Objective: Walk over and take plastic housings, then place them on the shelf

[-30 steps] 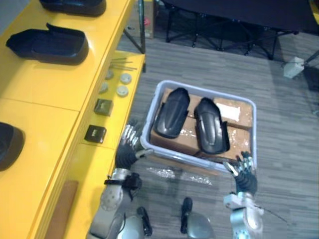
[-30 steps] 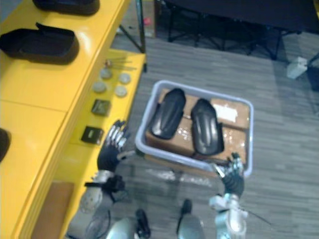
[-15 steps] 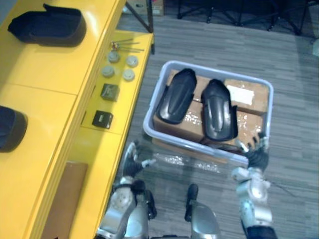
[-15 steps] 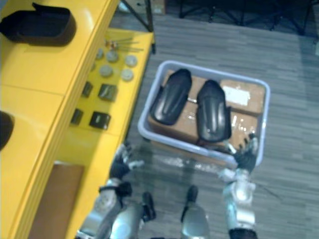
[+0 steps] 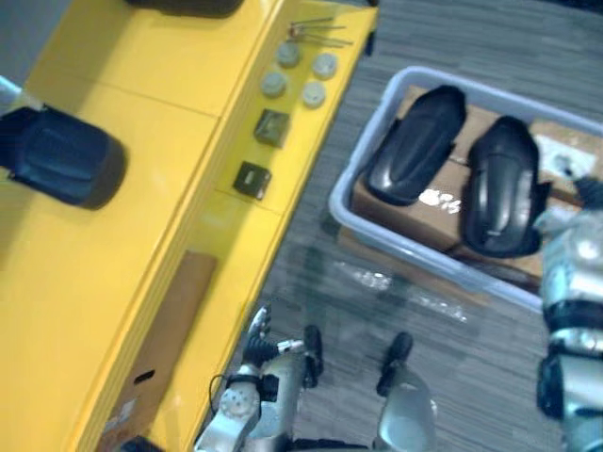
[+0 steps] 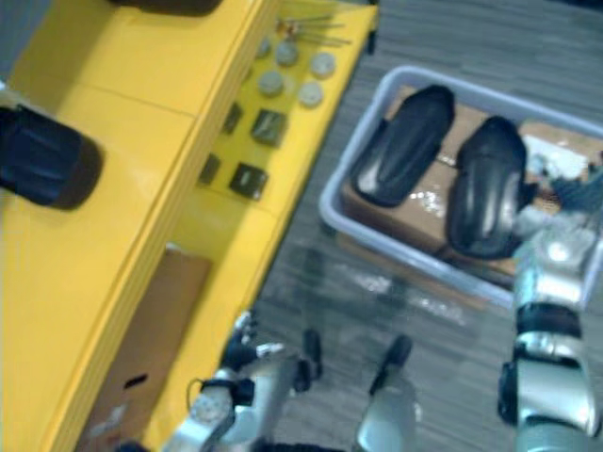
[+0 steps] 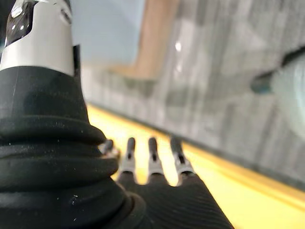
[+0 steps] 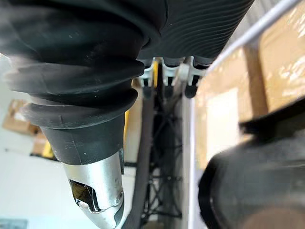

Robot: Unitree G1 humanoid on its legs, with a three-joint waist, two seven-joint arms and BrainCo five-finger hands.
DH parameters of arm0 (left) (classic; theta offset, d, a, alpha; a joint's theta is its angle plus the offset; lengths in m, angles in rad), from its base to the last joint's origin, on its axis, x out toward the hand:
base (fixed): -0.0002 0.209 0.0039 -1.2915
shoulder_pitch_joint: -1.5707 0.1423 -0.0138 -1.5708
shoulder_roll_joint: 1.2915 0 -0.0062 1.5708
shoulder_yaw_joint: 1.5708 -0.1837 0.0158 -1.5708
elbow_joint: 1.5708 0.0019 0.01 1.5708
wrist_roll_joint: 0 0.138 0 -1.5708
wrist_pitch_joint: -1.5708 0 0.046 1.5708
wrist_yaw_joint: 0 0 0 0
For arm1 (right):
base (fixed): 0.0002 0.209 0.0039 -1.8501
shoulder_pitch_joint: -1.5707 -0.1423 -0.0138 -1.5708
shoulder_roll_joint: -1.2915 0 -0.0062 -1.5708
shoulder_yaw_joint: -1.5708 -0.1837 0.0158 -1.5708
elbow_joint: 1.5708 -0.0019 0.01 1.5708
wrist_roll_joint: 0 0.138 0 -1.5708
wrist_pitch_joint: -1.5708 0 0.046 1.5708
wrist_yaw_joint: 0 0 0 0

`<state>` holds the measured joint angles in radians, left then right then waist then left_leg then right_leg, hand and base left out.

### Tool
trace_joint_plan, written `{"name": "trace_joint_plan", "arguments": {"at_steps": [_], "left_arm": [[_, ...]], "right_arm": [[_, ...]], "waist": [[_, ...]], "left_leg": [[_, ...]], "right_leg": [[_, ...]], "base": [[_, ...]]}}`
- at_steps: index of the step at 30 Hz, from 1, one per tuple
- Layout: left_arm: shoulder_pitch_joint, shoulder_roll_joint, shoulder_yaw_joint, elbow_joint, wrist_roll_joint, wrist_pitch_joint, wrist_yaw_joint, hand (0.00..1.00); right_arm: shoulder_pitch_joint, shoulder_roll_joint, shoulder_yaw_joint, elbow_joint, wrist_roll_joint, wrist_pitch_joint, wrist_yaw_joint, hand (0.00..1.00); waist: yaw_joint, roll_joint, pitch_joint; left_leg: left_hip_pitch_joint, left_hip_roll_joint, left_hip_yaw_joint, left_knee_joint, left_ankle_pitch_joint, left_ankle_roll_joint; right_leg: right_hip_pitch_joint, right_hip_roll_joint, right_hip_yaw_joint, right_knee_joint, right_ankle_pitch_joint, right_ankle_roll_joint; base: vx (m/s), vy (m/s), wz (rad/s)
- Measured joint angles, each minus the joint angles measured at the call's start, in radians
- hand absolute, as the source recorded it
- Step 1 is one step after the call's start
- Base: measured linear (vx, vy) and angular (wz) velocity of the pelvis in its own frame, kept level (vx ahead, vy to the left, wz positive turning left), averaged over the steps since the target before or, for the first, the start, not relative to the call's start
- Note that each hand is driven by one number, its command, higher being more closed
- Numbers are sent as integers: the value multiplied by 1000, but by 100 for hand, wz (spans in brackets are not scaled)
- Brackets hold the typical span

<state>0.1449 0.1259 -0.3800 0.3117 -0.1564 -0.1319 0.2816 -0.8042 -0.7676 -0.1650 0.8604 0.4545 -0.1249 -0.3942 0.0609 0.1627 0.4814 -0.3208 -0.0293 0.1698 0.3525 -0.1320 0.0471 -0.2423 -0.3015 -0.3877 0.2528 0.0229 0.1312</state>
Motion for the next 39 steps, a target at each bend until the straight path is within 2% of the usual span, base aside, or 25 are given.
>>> {"name": "trace_joint_plan", "arguments": {"at_steps": [3, 7, 13, 18, 23, 27, 30, 33, 35, 38, 39], "left_arm": [[0, -10, -30, 23, -7, -10, 4, 0], [5, -27, -75, 38, -42, -28, 9, 0], [3, -27, -79, 64, -56, -41, 10, 0], [2, -28, -100, 66, -81, -41, 19, 0], [1, -58, -106, 67, -82, -41, 18, 0], [1, -59, -115, 73, -104, -40, 18, 0], [1, -59, -117, 73, -121, -40, 18, 0], [-11, -60, -140, 76, -122, -40, 19, 0], [-26, -63, -144, 98, -122, -40, 19, 0], [-34, -64, -143, 109, -148, -42, 26, 0], [-51, -63, -143, 123, -150, -42, 30, 0]], "right_arm": [[-78, -62, 34, 101, -1, 48, -33, 0], [-177, -118, 64, 189, -7, 101, -135, 0], [-199, -141, 70, 261, -19, 170, -208, 0], [-199, -176, 70, 303, -31, 179, -268, 0], [-200, -222, 91, 327, -36, 222, -265, 0], [-200, -222, 91, 402, -36, 261, -233, 0], [-200, -229, 96, 428, -37, 262, -173, 0], [-209, -279, 136, 446, -39, 260, -124, 0], [-225, -282, 154, 448, -40, 255, -108, 0], [-234, -283, 196, 443, -67, 210, -106, 0], [-234, -284, 200, 439, -84, 197, -119, 0]], "waist": [[19, 26, 11], [40, 52, 13], [42, 60, 8], [43, 66, 4], [44, 103, -22], [46, 115, -31], [51, 118, -33], [85, 136, -46], [93, 139, -49], [107, 143, -51], [120, 143, -52]], "left_leg": [[-19, -9, -18, 16, 1, 2], [-69, -18, -23, 45, 2, 4], [-117, -12, -23, 92, -4, 12], [-139, 0, -21, 111, -14, 3], [-151, 3, -22, 110, -14, 4], [-159, 7, -18, 109, -9, 8], [-162, 8, -18, 110, -9, 8], [-192, 8, -21, 118, -9, 8], [-216, 11, -28, 142, -15, 4], [-276, 27, -49, 245, -65, 2], [-295, 37, -50, 289, -89, 0]], "right_leg": [[-7, -11, -15, 16, 0, 0], [-57, -30, -18, 55, -5, 0], [-98, -35, -9, 95, -17, -11], [-120, -31, -2, 109, -21, -15], [-131, -29, -2, 104, -21, -15], [-142, -27, 0, 105, -21, -15], [-147, -26, -1, 108, -19, -12], [-178, -26, -6, 123, -28, -25], [-197, -28, -12, 147, -40, -27], [-246, -36, -12, 247, -94, -34], [-264, -41, -8, 293, -121, -35]], "base": [[-48, 46, 17], [-49, 35, 9], [-53, 20, 0], [-70, 0, -4], [-23, -2, 0], [43, -6, -4], [53, -4, -1], [29, -7, 4], [2, -10, 8], [-28, 0, 8], [-49, -4, 3]]}}
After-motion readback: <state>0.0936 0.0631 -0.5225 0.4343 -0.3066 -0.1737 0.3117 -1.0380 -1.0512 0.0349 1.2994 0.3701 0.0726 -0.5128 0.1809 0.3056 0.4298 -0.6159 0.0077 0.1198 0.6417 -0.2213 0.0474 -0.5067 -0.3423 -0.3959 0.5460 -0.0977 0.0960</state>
